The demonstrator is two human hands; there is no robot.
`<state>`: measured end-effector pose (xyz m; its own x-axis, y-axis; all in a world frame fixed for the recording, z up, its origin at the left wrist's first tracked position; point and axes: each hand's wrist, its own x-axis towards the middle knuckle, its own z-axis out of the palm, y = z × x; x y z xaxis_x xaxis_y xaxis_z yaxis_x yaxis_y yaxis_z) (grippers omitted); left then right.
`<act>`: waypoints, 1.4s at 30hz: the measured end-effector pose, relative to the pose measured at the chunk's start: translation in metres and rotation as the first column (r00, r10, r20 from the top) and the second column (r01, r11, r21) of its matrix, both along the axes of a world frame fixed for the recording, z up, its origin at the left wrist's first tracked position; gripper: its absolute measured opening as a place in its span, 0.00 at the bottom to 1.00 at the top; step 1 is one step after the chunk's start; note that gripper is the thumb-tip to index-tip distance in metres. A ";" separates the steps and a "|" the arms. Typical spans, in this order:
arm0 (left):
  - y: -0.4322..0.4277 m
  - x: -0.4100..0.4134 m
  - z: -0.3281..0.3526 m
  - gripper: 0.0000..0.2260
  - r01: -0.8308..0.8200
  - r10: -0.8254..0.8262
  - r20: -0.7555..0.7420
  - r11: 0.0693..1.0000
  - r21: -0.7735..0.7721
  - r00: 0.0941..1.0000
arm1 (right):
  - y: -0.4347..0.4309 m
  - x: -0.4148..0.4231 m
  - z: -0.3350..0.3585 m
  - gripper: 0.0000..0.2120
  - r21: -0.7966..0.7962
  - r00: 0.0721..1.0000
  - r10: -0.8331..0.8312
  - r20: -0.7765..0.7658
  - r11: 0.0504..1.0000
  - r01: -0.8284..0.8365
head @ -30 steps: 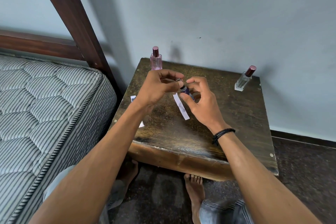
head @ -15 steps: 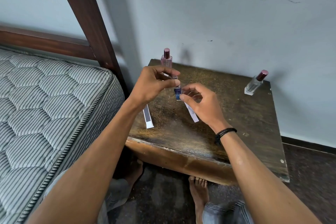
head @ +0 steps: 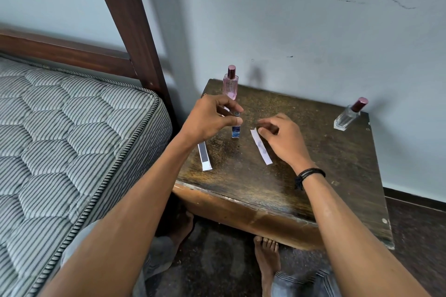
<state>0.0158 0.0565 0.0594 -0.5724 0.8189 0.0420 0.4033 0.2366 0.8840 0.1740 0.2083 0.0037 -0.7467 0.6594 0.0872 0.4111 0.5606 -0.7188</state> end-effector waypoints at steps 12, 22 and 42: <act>-0.002 0.003 0.003 0.09 0.043 -0.043 -0.019 0.999 -0.022 0.999 | -0.001 -0.008 -0.004 0.05 0.086 0.997 0.037 0.067 0.995 -0.043; -0.002 0.003 0.004 0.13 0.052 -0.053 -0.023 0.998 -0.023 0.998 | 0.005 -0.006 -0.006 0.02 0.029 0.999 0.024 0.041 0.999 -0.025; 0.023 0.119 -0.063 0.12 0.100 -0.184 -0.613 0.980 -0.169 0.768 | 0.047 0.016 0.000 0.04 -0.032 0.963 -0.255 -0.088 0.967 0.253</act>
<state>0.1344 0.0795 -0.0034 -0.3311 0.9113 0.2449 0.8926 0.2184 0.3943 0.1902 0.2551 0.0041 -0.5439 0.8288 0.1315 0.4707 0.4310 -0.7699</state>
